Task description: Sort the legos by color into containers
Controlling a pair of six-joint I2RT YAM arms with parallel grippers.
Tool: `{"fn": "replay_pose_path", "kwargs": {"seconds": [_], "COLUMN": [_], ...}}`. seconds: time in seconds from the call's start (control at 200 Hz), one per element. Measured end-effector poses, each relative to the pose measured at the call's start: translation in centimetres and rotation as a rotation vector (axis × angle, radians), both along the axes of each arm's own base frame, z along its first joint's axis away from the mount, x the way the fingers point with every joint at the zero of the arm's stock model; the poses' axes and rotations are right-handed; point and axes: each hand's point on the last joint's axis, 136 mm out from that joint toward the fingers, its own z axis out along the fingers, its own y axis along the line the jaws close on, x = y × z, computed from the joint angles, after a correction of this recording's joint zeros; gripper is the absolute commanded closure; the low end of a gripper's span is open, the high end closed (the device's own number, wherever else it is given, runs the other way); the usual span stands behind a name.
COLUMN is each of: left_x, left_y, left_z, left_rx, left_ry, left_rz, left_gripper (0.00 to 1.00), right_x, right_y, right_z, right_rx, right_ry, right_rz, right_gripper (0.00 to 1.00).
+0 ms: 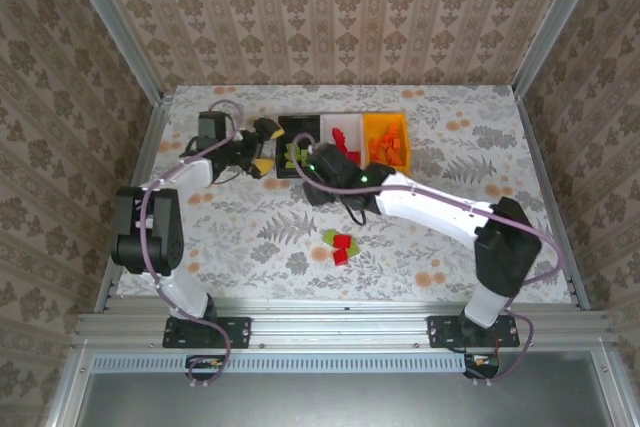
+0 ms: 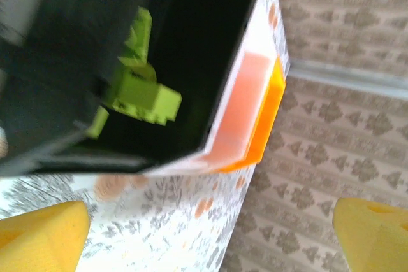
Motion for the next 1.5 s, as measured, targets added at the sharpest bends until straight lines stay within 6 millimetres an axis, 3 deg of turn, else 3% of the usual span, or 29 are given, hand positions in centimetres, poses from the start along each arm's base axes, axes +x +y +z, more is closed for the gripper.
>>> {"fn": "replay_pose_path", "kwargs": {"seconds": [0.09,0.175,0.38,0.525,0.725,1.5], "left_x": [-0.9,-1.0,-1.1,-1.1,-1.2,-0.5], "left_y": [-1.8,-2.0,-1.9,-1.9,-1.9,-1.0], "left_z": [0.1,0.0,-0.2,-0.2,-0.3,-0.3], "left_rx": [0.013,0.019,0.034,0.039,0.042,0.044], "left_ry": [-0.006,-0.009,-0.011,-0.015,-0.012,-0.008], "left_rz": [-0.057,-0.067,-0.073,-0.079,-0.082,-0.062], "left_gripper": [0.0,0.0,0.0,0.0,0.0,0.0], "right_x": [-2.7,-4.6,-6.5,-6.6,-6.3,-4.7], "right_y": [-1.5,-2.6,-1.9,-1.8,-2.1,-2.7], "right_z": [-4.2,-6.5,-8.6,-9.8,-10.6,-9.9], "right_rx": [-0.045,-0.082,-0.111,-0.12,-0.149,-0.177], "right_ry": [0.112,0.182,0.218,0.235,0.232,0.138], "right_rz": [-0.004,-0.018,-0.009,-0.023,-0.035,-0.069], "right_gripper": [0.27,0.24,0.27,0.33,0.49,0.67]}}
